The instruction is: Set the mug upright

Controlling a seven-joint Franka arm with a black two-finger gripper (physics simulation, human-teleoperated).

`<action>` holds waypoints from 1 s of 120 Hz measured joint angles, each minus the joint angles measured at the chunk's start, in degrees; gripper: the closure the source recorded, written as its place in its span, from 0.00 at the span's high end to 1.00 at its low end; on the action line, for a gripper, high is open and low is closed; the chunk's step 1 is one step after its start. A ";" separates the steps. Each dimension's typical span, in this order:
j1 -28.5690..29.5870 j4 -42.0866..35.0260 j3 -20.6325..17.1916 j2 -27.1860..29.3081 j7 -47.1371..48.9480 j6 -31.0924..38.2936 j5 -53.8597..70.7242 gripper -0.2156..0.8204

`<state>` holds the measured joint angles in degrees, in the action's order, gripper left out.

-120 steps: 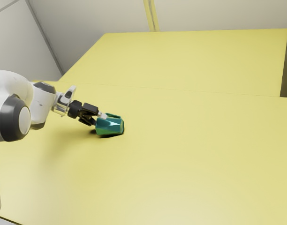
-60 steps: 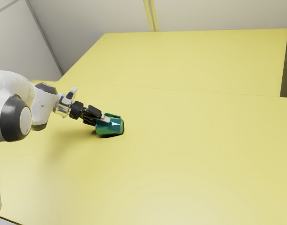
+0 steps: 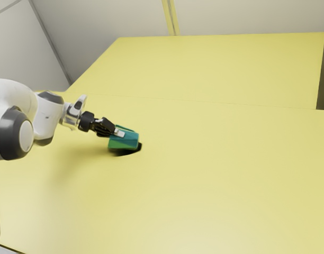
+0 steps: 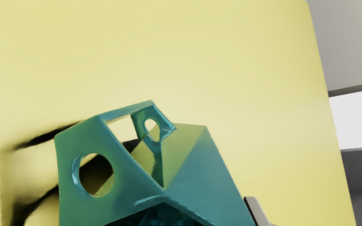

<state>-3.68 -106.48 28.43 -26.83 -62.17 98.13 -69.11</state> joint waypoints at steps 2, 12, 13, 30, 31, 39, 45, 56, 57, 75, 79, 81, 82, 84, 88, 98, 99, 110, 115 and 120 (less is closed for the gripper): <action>-0.08 -0.01 -0.06 0.32 -0.01 0.02 0.01 0.06; -0.78 -0.05 -0.19 2.26 -0.05 0.11 0.24 0.05; -0.87 -0.05 -0.19 2.46 -0.05 0.12 0.28 0.05; -3.17 -2.26 -0.26 7.98 0.11 1.11 1.28 0.04; -3.34 -2.47 -0.30 8.43 0.14 1.26 1.48 0.04; -4.77 -4.35 -0.91 12.59 0.72 3.02 4.33 0.04; -6.17 -6.14 -1.67 16.38 1.57 5.02 7.91 0.04; -8.57 -8.79 -3.43 22.11 4.06 9.17 17.40 0.04; -8.82 -9.05 -3.51 22.54 4.32 9.53 18.32 0.04; -12.12 -13.46 -5.15 29.72 9.78 15.63 36.91 0.04; -11.86 -13.77 -6.07 30.61 11.14 16.58 41.23 0.04; -11.63 -13.86 -6.51 30.92 11.83 17.01 43.34 0.04; -11.46 -13.90 -6.75 31.05 12.18 17.23 44.37 0.03; -11.13 -13.97 -7.18 31.25 12.86 17.64 46.29 0.03; -10.37 -14.15 -8.08 31.50 14.21 18.41 49.88 0.03; -8.57 -14.28 -11.67 31.56 17.67 20.00 58.26 0.03; -8.55 -14.29 -12.01 31.54 18.01 20.12 59.00 0.03; -9.48 -14.34 -14.80 30.97 21.70 21.20 65.24 0.03; -9.79 -14.37 -15.88 30.69 23.34 21.54 67.31 0.03; -10.13 -14.41 -16.63 30.34 24.91 21.82 68.82 0.03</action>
<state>-13.81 -120.89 11.79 3.51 -37.26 119.95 -0.28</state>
